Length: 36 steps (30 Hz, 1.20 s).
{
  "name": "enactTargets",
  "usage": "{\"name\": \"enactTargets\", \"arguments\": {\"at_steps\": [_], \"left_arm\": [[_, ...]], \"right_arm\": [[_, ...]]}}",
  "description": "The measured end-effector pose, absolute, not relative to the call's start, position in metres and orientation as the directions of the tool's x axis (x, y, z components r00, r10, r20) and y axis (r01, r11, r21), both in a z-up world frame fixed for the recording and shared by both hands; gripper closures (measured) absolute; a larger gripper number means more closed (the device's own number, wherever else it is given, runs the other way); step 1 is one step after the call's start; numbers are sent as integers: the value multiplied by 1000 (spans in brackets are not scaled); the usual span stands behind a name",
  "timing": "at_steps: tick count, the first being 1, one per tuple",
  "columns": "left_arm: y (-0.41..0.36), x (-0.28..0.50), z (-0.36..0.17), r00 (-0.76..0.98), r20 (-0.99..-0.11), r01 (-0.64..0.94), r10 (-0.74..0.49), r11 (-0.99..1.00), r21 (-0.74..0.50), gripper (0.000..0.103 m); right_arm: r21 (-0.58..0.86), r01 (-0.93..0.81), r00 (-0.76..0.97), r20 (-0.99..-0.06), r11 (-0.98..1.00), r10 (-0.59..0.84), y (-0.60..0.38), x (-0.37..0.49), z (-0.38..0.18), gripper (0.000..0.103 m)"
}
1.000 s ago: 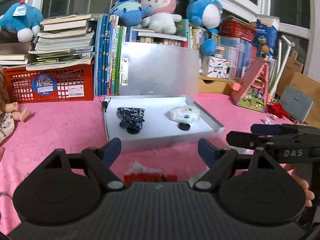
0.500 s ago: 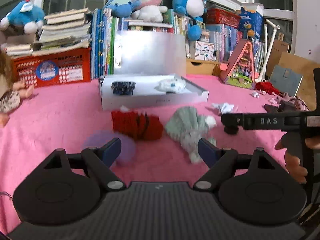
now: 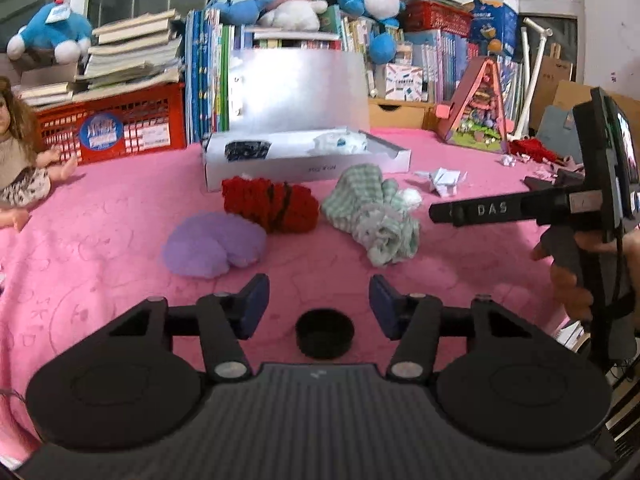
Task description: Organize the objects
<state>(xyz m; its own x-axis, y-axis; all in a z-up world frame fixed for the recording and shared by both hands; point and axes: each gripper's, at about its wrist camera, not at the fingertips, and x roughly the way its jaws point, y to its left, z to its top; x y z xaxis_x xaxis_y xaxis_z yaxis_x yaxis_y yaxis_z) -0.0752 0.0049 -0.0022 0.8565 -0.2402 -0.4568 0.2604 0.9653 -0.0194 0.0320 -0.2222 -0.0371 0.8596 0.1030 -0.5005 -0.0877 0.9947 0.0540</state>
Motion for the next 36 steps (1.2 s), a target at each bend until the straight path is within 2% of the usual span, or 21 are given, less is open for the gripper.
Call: {"name": "enactTargets", "arguments": {"at_steps": [3, 11, 14, 15, 18, 20, 22, 36], "left_arm": [[5, -74, -7, 848, -478, 254, -231, 967, -18, 52], [3, -72, -14, 830, -509, 250, -228, 968, -26, 57], [3, -73, -15, 834, -506, 242, -220, 970, -22, 65], [3, -72, -14, 834, -506, 239, -220, 971, -28, 65], [5, -72, -13, 834, -506, 228, -221, 972, -48, 65], [5, -71, -11, 836, -502, 229, -223, 972, -50, 65], [3, -71, -7, 841, -491, 237, -227, 971, -44, 65], [-1, -31, 24, 855, -476, 205, -208, 977, -58, 65]], "right_arm": [[45, -80, 859, -503, 996, 92, -222, 34, -38, 10], [43, -67, 848, -525, 997, 79, -223, 42, -41, 20], [37, -68, 845, -529, 997, 78, -222, 45, -42, 26], [34, -68, 847, -527, 997, 75, -222, 45, -43, 28], [23, -68, 849, -524, 997, 70, -220, 44, -43, 41], [11, -68, 852, -520, 998, 64, -219, 43, -43, 58], [5, -63, 853, -519, 998, 57, -218, 42, -41, 66], [31, -84, 862, -499, 996, 88, -218, 36, -21, 66]]}}
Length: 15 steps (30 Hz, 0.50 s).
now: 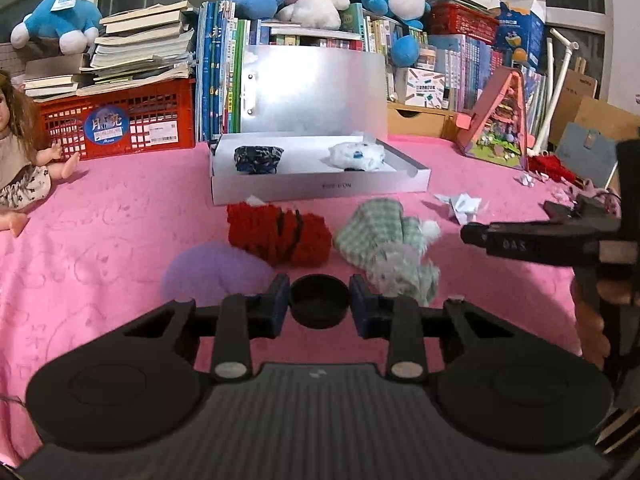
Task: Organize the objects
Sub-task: 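Close the left gripper on a black round cap while the right gripper grasps another cap, then carry both held black caps over the white tray box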
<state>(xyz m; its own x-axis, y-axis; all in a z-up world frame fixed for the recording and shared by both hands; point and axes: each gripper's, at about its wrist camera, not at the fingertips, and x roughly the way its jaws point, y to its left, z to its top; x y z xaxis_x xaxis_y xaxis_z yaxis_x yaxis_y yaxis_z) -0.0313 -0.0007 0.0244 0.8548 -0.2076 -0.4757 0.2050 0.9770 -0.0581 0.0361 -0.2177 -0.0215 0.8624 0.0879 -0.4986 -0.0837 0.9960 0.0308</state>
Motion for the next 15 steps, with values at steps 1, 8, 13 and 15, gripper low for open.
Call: {"name": "enactTargets", "arguments": {"at_steps": [1, 8, 13, 15], "left_arm": [[-1, -28, 26, 855, -476, 200, -204, 978, -59, 65], [0, 3, 44, 872, -462, 169, -162, 985, -27, 65], [11, 34, 61, 871, -466, 149, -153, 988, -47, 65], [14, 44, 66, 874, -463, 138, -146, 989, -52, 65]], "right_arm": [[33, -84, 863, -497, 996, 90, -218, 36, -20, 66], [52, -94, 865, -490, 994, 107, -219, 41, -10, 66], [66, -98, 866, -486, 993, 118, -221, 52, 1, 66], [82, -99, 864, -487, 992, 126, -223, 58, 6, 67]]}}
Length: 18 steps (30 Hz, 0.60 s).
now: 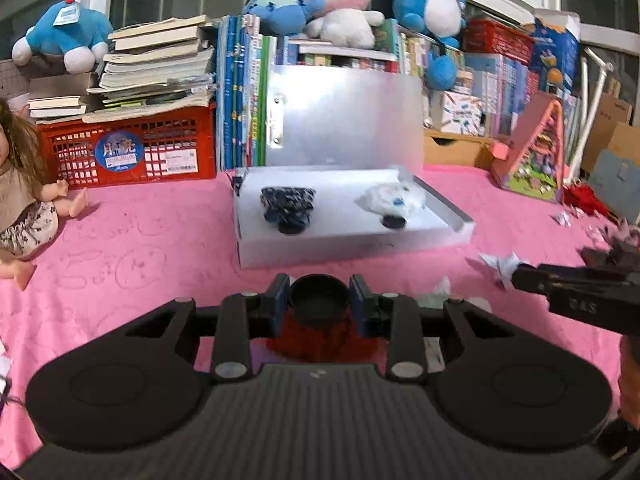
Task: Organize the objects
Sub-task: 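Carry both held black caps over the white tray box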
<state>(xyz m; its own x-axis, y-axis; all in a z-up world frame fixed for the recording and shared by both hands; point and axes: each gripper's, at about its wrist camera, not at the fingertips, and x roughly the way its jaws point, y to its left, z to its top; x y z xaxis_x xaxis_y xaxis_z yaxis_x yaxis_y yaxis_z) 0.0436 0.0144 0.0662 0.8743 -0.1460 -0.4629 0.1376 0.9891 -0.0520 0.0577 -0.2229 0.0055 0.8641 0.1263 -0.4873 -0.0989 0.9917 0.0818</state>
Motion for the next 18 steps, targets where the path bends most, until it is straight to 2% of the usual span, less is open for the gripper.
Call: {"name": "enactTargets", "arguments": {"at_steps": [18], "left_arm": [[32, 133, 88, 884, -452, 84, -118, 992, -95, 65]], "right_arm": [[148, -134, 858, -477, 980, 189, -222, 134, 39, 67]]}}
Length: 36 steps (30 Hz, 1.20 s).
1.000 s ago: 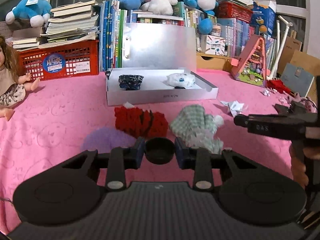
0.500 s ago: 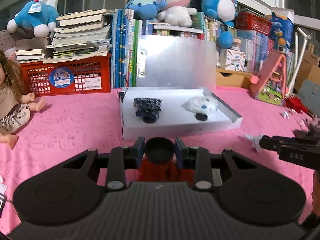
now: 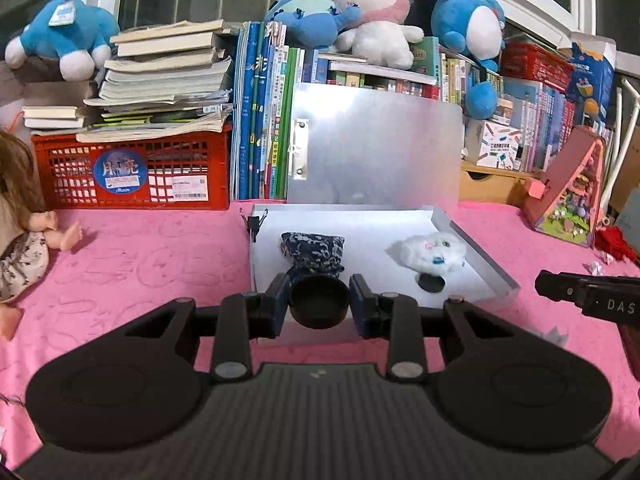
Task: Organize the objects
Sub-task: 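Carry both held black caps over the white tray box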
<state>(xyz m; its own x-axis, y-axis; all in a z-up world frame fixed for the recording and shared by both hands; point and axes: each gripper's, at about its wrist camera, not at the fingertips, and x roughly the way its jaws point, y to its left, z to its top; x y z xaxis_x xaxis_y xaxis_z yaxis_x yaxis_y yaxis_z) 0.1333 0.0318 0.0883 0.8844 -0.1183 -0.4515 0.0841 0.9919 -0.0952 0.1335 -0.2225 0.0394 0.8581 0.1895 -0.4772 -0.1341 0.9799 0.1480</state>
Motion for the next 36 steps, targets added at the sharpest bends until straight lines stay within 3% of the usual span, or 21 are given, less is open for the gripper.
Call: {"name": "enactTargets", "arguments": {"at_steps": [8, 16, 36], "left_arm": [[30, 175, 78, 883, -457, 83, -108, 994, -74, 65], [28, 224, 61, 835, -539, 77, -111, 993, -86, 65], [28, 272, 28, 748, -660, 23, -65, 997, -72, 65]], "right_arm": [[192, -127, 827, -521, 973, 211, -224, 174, 32, 67], [256, -119, 775, -580, 959, 251, -233, 217, 24, 67], [188, -85, 703, -684, 978, 193, -221, 259, -14, 67]]}}
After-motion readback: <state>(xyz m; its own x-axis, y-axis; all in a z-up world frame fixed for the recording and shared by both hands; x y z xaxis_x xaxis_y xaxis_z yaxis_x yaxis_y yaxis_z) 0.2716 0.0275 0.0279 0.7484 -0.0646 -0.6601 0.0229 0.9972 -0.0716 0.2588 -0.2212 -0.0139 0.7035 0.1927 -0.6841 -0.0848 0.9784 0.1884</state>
